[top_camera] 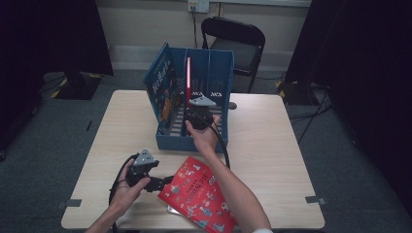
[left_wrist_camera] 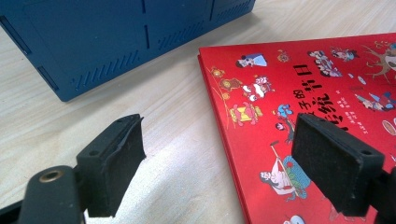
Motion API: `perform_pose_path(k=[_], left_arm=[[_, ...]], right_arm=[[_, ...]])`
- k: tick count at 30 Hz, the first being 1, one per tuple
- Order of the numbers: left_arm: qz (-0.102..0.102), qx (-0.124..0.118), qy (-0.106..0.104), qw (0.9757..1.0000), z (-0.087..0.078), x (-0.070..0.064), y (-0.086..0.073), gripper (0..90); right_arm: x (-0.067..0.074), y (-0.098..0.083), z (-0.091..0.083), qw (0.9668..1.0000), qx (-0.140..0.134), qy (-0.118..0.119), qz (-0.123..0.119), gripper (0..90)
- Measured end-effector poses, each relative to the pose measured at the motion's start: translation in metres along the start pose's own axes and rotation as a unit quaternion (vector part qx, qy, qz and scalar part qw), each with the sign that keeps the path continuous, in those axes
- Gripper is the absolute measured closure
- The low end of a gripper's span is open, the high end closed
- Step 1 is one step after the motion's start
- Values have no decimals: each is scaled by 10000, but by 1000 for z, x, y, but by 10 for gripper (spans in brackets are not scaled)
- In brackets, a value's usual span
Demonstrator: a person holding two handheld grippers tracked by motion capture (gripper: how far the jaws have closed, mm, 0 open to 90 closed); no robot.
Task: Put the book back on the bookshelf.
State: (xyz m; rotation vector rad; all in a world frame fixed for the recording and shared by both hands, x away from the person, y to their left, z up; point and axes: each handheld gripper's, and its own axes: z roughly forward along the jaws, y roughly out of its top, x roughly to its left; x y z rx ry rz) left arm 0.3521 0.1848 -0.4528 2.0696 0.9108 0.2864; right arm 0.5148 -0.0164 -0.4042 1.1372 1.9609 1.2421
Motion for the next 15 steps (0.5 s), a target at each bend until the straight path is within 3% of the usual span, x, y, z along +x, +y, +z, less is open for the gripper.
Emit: perform_pose_path(k=[15], left_arm=[[1, -4, -17, 10000, -1, -1, 0, 167]], right_arm=[[4, 6, 10, 9999, 74, 6, -102, 648]])
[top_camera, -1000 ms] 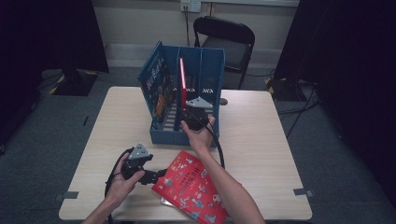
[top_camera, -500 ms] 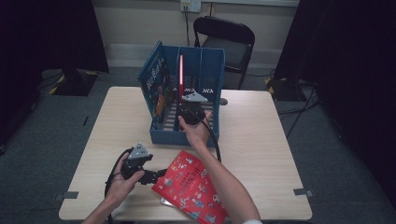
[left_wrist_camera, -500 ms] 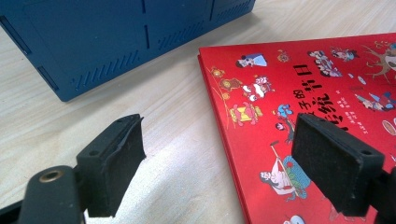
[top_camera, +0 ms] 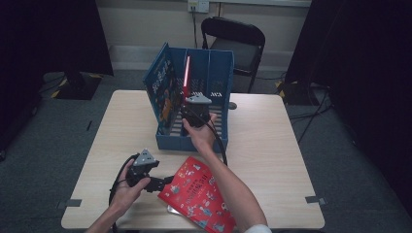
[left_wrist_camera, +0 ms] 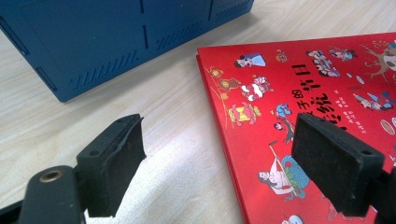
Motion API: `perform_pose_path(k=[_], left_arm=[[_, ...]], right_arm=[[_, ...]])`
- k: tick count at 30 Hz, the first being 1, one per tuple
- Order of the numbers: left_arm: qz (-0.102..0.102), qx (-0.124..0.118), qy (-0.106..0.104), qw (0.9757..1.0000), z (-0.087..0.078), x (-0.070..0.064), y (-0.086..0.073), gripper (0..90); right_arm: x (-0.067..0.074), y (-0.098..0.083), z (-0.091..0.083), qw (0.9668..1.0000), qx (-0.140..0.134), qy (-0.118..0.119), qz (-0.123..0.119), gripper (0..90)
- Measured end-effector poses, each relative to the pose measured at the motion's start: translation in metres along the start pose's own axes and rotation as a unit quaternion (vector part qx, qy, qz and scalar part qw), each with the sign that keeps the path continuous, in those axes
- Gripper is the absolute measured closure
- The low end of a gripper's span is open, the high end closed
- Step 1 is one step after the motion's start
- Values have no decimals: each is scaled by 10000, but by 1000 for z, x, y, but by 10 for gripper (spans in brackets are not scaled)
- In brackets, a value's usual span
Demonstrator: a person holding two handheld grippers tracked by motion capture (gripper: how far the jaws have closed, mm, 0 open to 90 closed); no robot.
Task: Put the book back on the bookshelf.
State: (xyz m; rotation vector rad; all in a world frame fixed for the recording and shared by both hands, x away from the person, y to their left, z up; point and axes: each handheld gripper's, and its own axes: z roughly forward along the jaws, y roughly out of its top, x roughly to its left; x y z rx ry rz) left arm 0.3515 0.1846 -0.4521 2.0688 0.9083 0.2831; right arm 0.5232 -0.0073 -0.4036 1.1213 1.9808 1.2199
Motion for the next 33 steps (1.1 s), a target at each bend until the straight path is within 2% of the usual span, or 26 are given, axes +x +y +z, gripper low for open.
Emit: perform_pose_path(k=[11, 18, 25, 31, 33], left_arm=[[3, -9, 1, 10000, 0, 0, 0, 167], [-14, -29, 11, 10000, 0, 0, 0, 167], [-44, 7, 12, 10000, 0, 2, 0, 168], [-47, 37, -10, 10000, 1, 1, 0, 168], [-50, 39, -15, 10000, 2, 2, 0, 168]], right_arm=[[2, 2, 4, 9999, 29, 35, -97, 617], [3, 2, 2, 9999, 25, 111, -104, 545], [0, -1, -7, 9990, -50, 437, -101, 438], [-2, -1, -22, 9974, -54, 712, -133, 403], [-2, 0, -29, 9971, -89, 729, -177, 406]])
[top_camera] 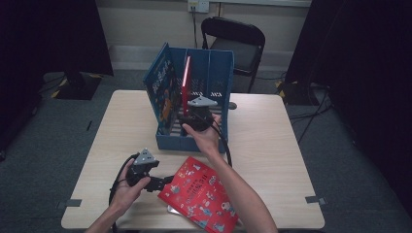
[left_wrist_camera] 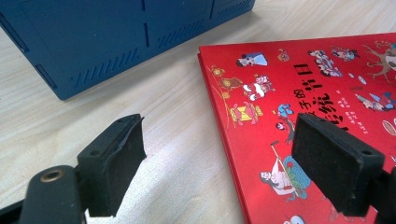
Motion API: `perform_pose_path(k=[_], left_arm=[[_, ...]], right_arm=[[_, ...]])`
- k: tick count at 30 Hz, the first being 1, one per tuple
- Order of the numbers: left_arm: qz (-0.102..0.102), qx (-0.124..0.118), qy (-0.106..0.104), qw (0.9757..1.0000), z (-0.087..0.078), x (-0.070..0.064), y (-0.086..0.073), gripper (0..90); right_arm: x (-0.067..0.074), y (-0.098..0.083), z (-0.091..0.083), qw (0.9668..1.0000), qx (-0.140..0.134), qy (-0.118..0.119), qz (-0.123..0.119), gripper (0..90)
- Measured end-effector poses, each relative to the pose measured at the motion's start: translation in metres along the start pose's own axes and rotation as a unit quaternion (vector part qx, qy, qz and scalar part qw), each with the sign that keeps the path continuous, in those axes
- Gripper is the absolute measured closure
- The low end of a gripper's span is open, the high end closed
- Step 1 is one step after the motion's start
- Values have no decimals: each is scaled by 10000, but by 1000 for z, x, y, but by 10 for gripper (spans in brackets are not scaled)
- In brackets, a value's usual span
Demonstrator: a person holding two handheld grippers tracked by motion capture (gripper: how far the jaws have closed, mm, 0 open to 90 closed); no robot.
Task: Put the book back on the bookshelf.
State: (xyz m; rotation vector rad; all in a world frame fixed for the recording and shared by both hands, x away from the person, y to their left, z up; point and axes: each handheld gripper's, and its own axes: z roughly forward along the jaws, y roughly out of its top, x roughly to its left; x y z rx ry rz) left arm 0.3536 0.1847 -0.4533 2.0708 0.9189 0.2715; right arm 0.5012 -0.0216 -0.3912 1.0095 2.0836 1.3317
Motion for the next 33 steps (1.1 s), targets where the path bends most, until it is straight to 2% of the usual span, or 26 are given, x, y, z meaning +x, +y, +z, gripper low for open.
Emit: perform_pose_path(k=[12, 14, 16, 24, 25, 26, 28, 33], left_arm=[[10, 64, 27, 10000, 2, 0, -1, 169], [-12, 67, 21, 10000, 2, 0, -1, 170], [-19, 63, 27, 10000, 2, 0, -1, 169], [35, 45, 55, 10000, 2, -2, 0, 172], [-22, 19, -16, 10000, 2, -2, 0, 172], [9, 17, -69, 10000, 1, -1, 0, 171], [58, 27, -72, 10000, 1, -2, 0, 172], [78, 29, -41, 10000, 0, -5, -1, 181]], right_arm=[[-6, -12, -38, 9993, -3, 358, -72, 491], [-7, -14, -47, 9995, 40, 277, -109, 517], [-8, -15, -55, 9993, 23, 377, -68, 519], [-10, -34, -89, 9980, 124, 554, -265, 511], [-9, -37, -93, 9977, 149, 592, -297, 511], [-9, -41, -97, 9976, 175, 592, -327, 509], [-10, -46, -106, 9970, 204, 686, -305, 508], [-13, -52, -125, 9965, 224, 747, -308, 505]])
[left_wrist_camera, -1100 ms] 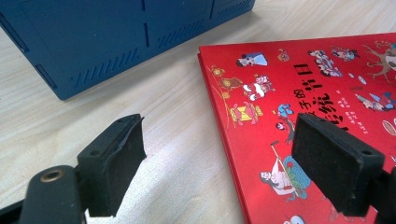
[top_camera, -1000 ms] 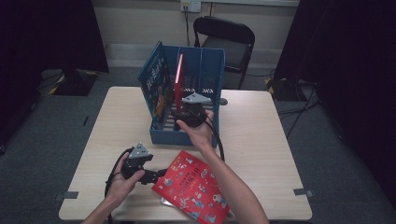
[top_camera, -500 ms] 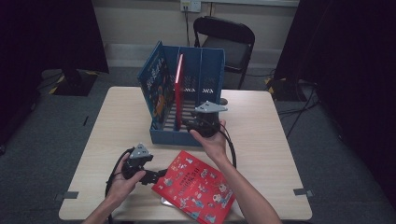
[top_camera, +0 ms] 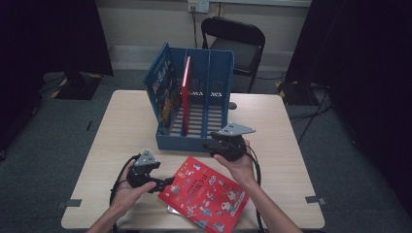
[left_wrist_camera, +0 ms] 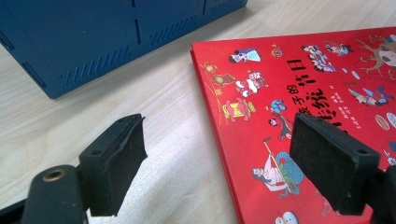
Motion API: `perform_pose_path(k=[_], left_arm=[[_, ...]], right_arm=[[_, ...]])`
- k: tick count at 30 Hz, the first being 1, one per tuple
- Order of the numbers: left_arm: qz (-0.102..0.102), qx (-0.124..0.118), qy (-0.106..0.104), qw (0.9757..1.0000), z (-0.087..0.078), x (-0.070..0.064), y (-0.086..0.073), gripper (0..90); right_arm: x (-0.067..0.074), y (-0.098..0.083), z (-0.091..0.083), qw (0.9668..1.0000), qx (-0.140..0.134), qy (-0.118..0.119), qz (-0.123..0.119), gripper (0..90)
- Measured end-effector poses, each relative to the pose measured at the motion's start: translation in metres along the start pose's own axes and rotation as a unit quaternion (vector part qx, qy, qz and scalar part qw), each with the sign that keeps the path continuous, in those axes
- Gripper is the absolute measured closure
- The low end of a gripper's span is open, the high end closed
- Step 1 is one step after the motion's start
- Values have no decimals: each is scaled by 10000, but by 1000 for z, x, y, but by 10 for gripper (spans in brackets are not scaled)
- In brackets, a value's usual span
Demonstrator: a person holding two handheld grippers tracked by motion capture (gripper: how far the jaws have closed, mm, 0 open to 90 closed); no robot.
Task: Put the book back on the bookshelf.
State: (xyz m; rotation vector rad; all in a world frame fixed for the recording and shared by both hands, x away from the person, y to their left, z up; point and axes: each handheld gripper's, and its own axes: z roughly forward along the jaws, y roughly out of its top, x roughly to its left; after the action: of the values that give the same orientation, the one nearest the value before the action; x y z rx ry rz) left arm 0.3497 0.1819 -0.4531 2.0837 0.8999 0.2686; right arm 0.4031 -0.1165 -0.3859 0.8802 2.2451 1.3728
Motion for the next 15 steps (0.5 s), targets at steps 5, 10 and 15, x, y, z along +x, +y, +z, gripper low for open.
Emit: perform_pose_path(k=[5, 10, 15], left_arm=[[-49, 59, 78, 9999, 2, -2, 0, 179], [-77, 58, 133, 9999, 3, -4, 1, 241], [-69, 73, 50, 9999, 4, -6, -1, 301]], right_arm=[[-1, -16, -17, 9999, 150, -29, 26, 469], [0, -36, -25, 9991, 417, 5, 63, 452], [3, -56, -34, 9984, 542, 89, 130, 444]])
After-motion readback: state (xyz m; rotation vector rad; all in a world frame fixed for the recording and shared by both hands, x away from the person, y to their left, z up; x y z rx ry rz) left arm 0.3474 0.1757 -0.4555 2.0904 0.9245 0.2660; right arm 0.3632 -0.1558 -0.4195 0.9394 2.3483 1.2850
